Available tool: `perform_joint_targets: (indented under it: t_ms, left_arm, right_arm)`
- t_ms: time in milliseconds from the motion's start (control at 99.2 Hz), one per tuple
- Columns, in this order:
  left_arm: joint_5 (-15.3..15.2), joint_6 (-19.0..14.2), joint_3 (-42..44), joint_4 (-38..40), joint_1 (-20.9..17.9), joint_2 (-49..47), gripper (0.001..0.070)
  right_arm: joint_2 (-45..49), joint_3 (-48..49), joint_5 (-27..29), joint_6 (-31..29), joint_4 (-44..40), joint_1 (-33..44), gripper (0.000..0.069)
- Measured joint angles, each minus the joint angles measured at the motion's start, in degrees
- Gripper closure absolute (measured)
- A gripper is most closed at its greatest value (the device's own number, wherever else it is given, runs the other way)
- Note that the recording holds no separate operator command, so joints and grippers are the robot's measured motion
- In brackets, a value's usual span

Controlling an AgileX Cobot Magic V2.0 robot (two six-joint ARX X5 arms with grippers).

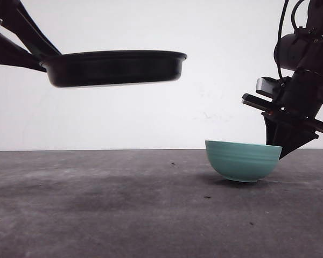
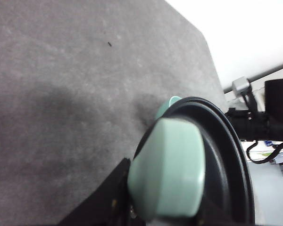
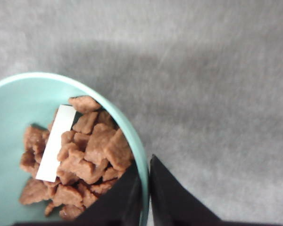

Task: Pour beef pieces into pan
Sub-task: 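Grasp the rim of the green bowl of beef cubes with the right gripper, then lift the bowl above the pan and tip the beef cubes in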

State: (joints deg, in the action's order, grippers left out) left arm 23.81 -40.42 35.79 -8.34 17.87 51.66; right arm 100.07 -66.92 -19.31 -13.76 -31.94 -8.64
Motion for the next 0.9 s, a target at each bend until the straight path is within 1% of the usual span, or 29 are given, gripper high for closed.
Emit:
perform_joint_targets:
  t_ms: [101,212,323,464,514,595,756,898]
  left_arm:
    - [-0.07,0.35,0.0,-0.59,0.07,0.0,0.0654]
    - [-0.37,0.37,0.0,-0.68,0.85,0.0,0.0654]
    - [-1.64,0.35,0.04,-0.96,2.29,0.0,0.0654]
    - [-3.74,0.35,1.97,-3.45,4.39,0.17,0.0654]
    - [-4.59,0.37,3.39,-4.83,5.31,0.74,0.0654]
    - [-4.66,0.39,5.25,-5.88,6.38,1.9,0.0654]
    - [-4.85,0.39,8.15,-7.43,8.85,3.56,0.0654]
    - [-4.81,0.39,10.34,-9.18,9.86,4.11,0.0654]
  right_arm:
    - [-2.32,0.0,0.11,0.0,1.03,-0.26,0.0675]
    - [-8.48,0.0,0.2,0.0,4.28,-1.29,0.0675]
    - [-16.83,0.0,0.2,-0.28,8.63,-3.61,0.0675]
    - [-25.33,0.0,0.63,-1.36,10.49,-9.18,0.0676]
    - [-27.45,0.0,2.51,-1.66,10.47,-11.89,0.0677]
    - [-29.46,0.0,6.19,-1.75,10.54,-16.41,0.0677]
    - [-29.59,0.0,13.51,-1.73,10.08,-24.83,0.0677]
    - [-28.96,0.0,23.47,-0.74,10.29,-31.28,0.0677]
